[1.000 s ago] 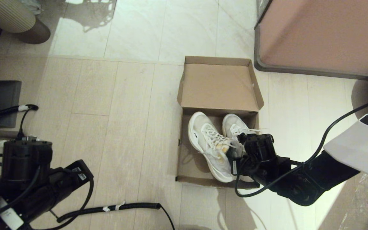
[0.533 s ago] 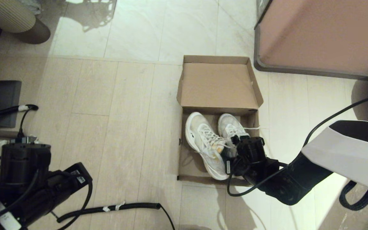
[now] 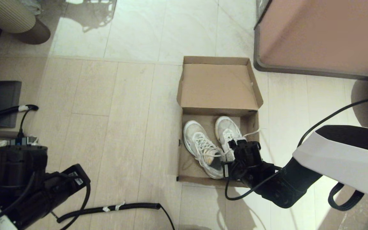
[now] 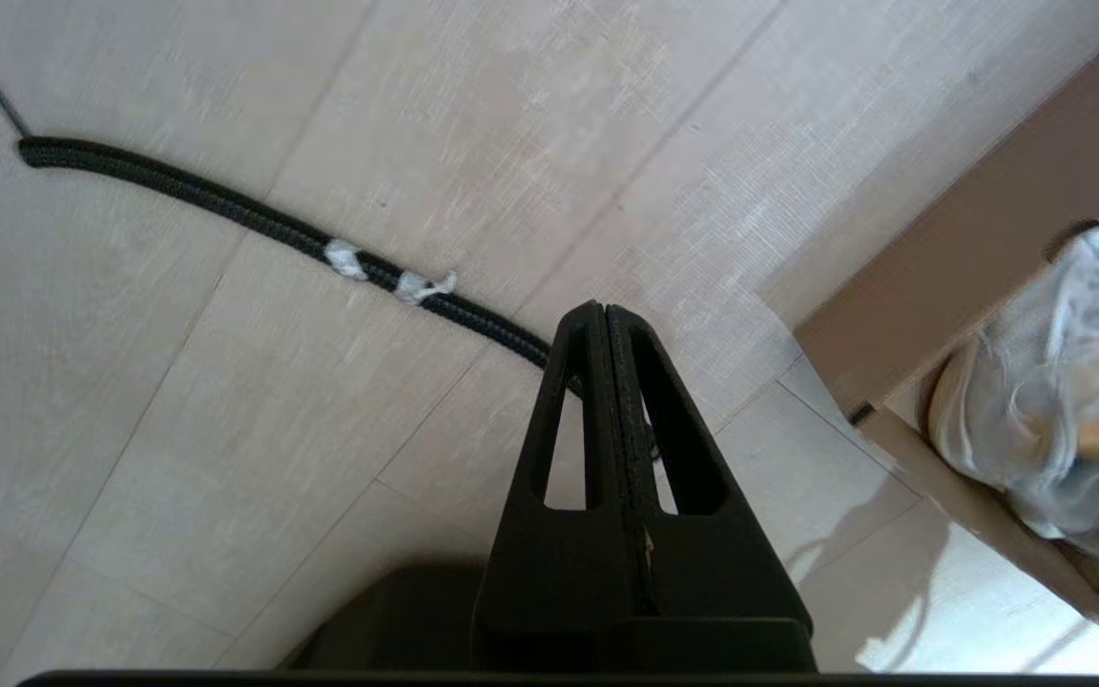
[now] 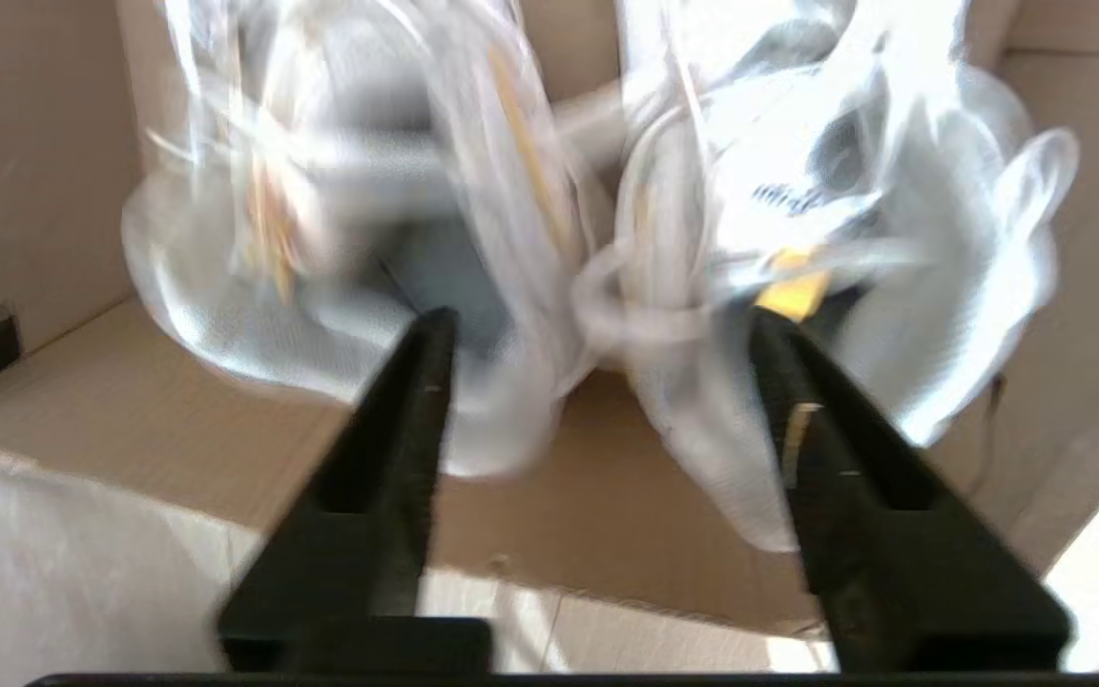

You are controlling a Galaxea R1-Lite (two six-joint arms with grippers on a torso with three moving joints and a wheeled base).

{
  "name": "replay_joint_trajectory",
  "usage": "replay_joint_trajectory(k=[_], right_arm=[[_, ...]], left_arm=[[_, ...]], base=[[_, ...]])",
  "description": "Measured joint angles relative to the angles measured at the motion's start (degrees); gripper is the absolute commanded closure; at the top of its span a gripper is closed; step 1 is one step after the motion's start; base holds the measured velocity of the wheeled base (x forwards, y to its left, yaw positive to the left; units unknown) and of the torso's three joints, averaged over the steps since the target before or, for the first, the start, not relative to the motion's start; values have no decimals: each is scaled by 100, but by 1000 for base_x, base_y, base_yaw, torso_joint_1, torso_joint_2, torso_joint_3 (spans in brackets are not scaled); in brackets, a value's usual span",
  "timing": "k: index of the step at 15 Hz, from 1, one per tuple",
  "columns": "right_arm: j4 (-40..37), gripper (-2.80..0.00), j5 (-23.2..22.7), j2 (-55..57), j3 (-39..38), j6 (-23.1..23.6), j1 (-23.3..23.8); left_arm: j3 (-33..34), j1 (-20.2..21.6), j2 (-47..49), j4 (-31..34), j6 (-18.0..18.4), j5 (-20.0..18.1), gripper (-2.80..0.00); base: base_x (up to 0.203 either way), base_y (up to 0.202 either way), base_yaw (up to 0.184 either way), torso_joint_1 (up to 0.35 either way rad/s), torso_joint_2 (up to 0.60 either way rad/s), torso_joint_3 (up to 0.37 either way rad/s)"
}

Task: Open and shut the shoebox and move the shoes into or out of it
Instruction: Put the shoes into the shoe box

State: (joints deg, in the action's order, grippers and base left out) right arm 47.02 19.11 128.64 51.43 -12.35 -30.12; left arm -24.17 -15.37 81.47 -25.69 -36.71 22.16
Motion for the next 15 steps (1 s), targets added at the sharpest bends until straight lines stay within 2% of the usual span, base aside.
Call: replay_joint_trajectory(k=[10,15], right_arm=[[-8,-280,368,-641,-478,-195,36],[94,-280,360,-245,415,-605,377]], left_arm=[[-5,-9,-7,-6,8,-93,0],[310,-4,-217,-6,14,-80,0]], base=[[0,0,0,0,0,0],[0,0,0,0,0,0]])
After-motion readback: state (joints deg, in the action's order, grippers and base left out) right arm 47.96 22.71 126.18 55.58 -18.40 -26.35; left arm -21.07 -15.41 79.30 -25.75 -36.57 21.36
